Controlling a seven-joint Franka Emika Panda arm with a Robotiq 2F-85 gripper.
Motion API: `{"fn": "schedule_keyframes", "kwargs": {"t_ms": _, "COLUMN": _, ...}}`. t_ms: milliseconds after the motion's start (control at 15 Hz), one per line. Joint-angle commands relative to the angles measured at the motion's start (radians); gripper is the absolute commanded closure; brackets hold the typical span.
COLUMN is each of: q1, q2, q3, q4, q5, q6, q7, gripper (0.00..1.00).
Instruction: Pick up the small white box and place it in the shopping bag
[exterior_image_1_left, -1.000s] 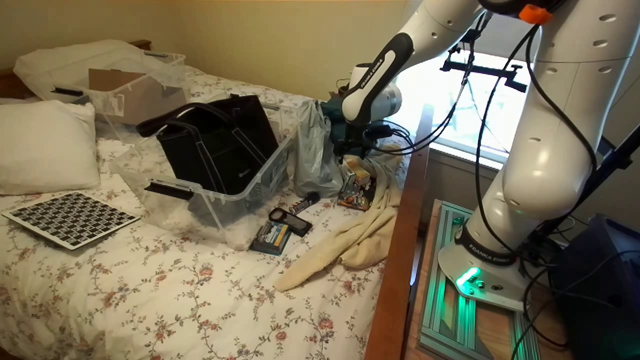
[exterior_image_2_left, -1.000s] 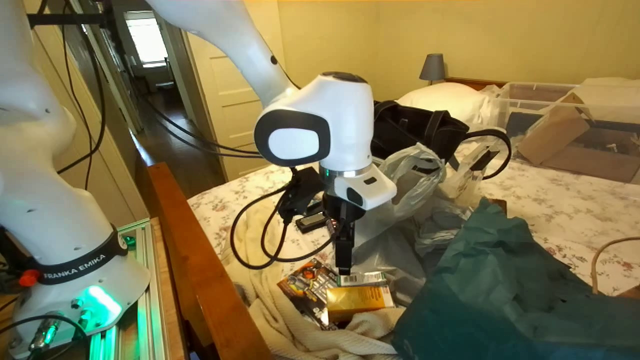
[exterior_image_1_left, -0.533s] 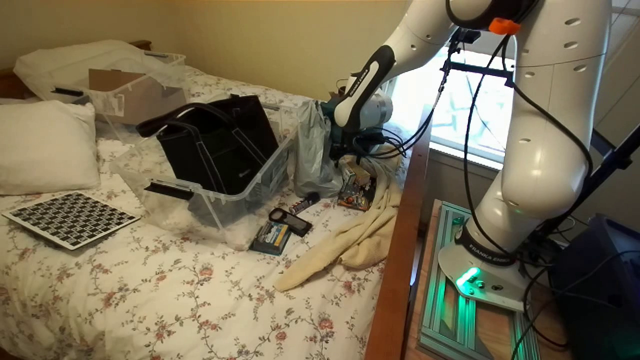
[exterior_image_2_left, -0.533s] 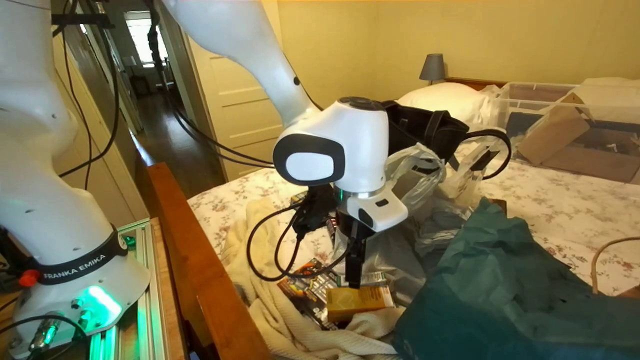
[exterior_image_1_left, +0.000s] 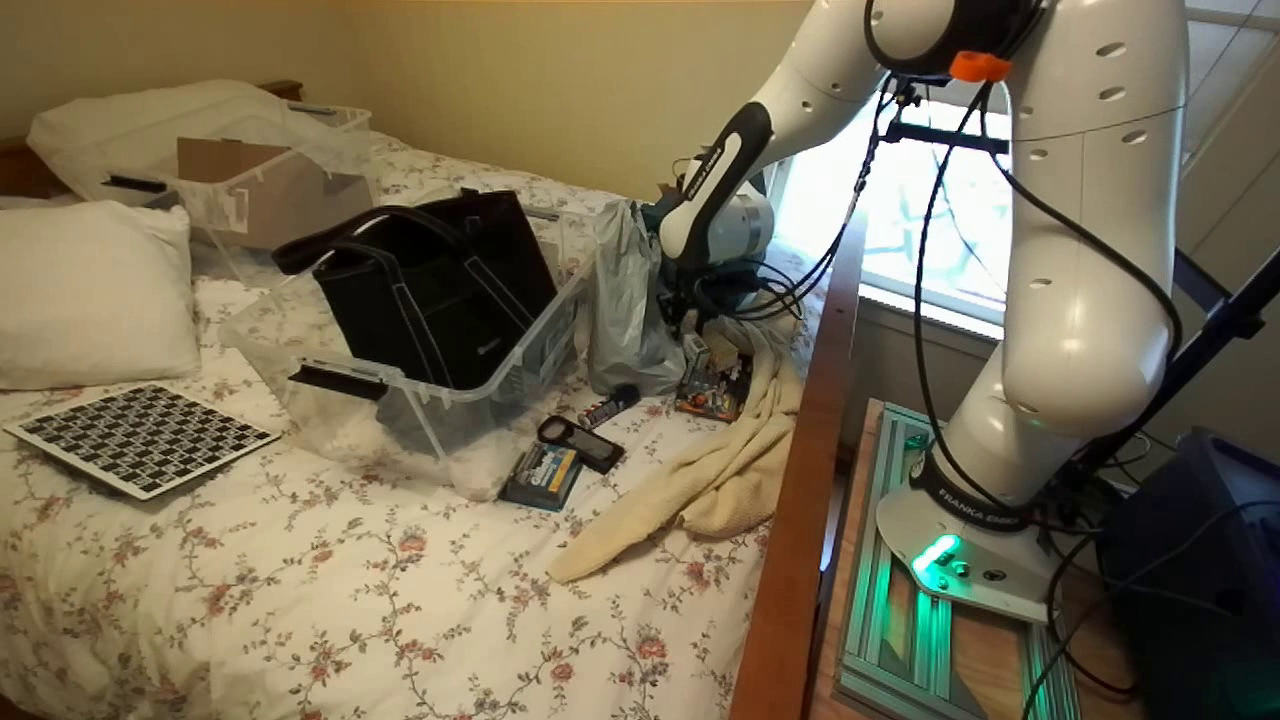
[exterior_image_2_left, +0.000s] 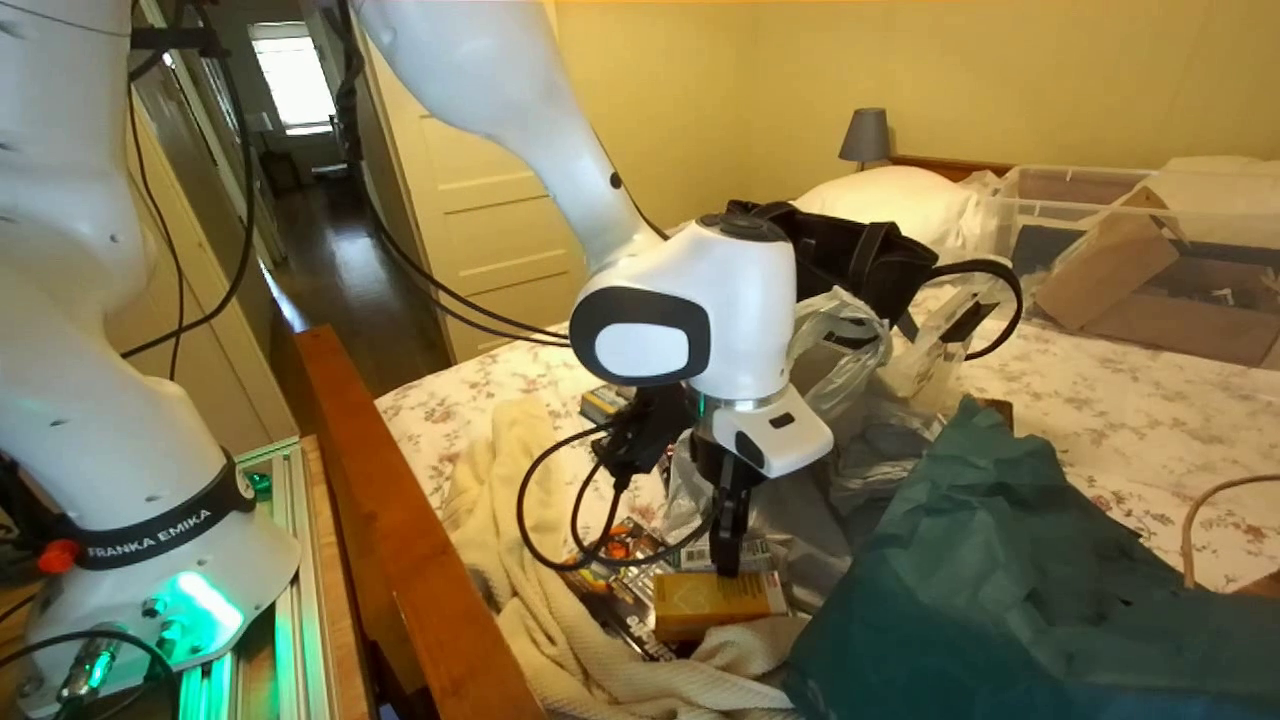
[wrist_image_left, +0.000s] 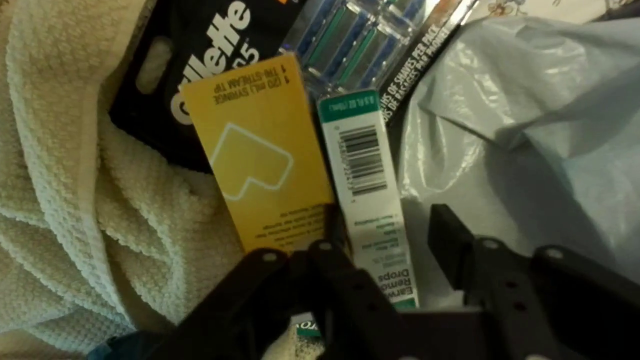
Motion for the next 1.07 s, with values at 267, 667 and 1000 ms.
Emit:
{"fn": "schedule_keyframes", "kwargs": {"t_ms": 267, "q1": -0.007, "q2": 0.035, "q3": 0.004, "q4": 0.037, "q5": 0.019, "q6": 0.013, "q7": 0.014, "gripper": 0.94}}
{"fn": "schedule_keyframes", "kwargs": {"t_ms": 667, "q1": -0.001, "q2": 0.011, "q3": -0.009, "q4": 0.015, "q5": 0.013, "q6": 0.028, "q7": 0.028, "gripper": 1.00}}
{"fn": "schedule_keyframes", "kwargs": {"t_ms": 1000, "q1": 0.025, "q2": -0.045, "q3": -0.065, "q4": -0.033, "q5": -0.021, "q6": 0.051, "q7": 0.066, "gripper": 0.99}}
